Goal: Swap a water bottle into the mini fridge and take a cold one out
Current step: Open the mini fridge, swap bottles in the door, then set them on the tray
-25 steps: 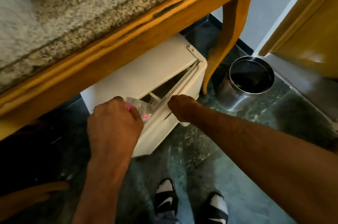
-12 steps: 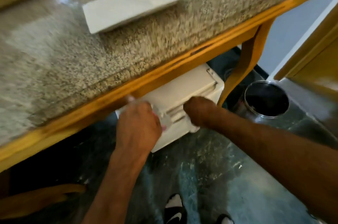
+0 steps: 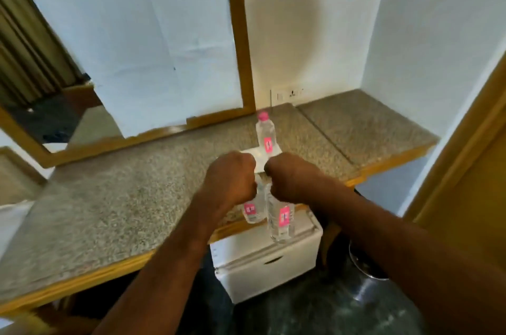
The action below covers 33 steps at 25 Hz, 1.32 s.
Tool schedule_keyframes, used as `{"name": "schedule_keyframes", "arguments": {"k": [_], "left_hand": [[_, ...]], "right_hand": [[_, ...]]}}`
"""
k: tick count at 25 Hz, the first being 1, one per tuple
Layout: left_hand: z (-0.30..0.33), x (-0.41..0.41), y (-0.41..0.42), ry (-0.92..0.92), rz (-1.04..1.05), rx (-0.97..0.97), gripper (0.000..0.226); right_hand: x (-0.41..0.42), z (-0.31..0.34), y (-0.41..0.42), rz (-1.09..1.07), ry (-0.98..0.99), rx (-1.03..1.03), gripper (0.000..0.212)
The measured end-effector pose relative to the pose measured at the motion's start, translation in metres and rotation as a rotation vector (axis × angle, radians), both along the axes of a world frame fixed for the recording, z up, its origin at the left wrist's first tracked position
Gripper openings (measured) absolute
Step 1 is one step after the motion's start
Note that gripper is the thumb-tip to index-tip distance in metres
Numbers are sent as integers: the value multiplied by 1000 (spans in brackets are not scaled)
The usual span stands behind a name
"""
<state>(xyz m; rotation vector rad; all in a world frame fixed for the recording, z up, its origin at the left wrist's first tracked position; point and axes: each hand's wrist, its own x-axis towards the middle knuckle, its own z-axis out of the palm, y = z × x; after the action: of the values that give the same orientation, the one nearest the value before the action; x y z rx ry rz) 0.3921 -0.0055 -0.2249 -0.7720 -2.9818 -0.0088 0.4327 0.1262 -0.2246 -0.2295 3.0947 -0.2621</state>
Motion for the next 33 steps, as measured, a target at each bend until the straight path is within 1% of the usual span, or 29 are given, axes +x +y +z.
{"name": "schedule_keyframes", "arguments": {"k": [1, 2, 4, 5, 6, 8, 9, 10, 11, 15, 18, 23, 27, 33], "left_hand": [[17, -12, -2, 2, 5, 26, 28], [37, -25, -4, 22, 4, 51, 26], [64, -55, -6, 33, -12, 70, 22], [75, -73, -5, 24, 0, 76, 21], [82, -91, -5, 18, 12, 80, 21], [86, -125, -6, -17, 21, 78, 22], [86, -188, 1, -40, 40, 73, 22], [81, -218, 4, -41, 43, 39, 21], [74, -225, 4, -47, 43, 1, 21], [45, -241, 18, -82, -20, -44, 18], [22, -245, 14, -129, -22, -29, 13], [-13, -249, 12, -220, 20, -32, 13], [-15, -259, 16, -238, 49, -44, 11], [-11, -265, 21, -286, 94, -114, 16]], "right_hand": [[-10, 19, 1, -8, 14, 25, 6], [-22, 45, -1, -13, 23, 40, 7], [-51, 80, -5, -8, 47, 56, 37], [-71, 94, -7, -17, 61, 65, 41], [-90, 102, -8, -15, 73, 79, 37], [-130, 104, -8, -5, 70, 75, 13], [-196, 100, -8, 2, 83, 63, 3], [-229, 91, -7, 5, 82, 78, 6], [-231, 81, -5, 6, 74, 88, 10], [-255, 44, 10, 10, 69, 5, 13], [-252, 23, 11, 11, 45, -57, 14], [-260, -5, 10, 65, -29, 55, 15], [-272, -12, 13, 114, -45, 145, 17], [-284, -17, 19, 138, -104, 105, 22]]}}
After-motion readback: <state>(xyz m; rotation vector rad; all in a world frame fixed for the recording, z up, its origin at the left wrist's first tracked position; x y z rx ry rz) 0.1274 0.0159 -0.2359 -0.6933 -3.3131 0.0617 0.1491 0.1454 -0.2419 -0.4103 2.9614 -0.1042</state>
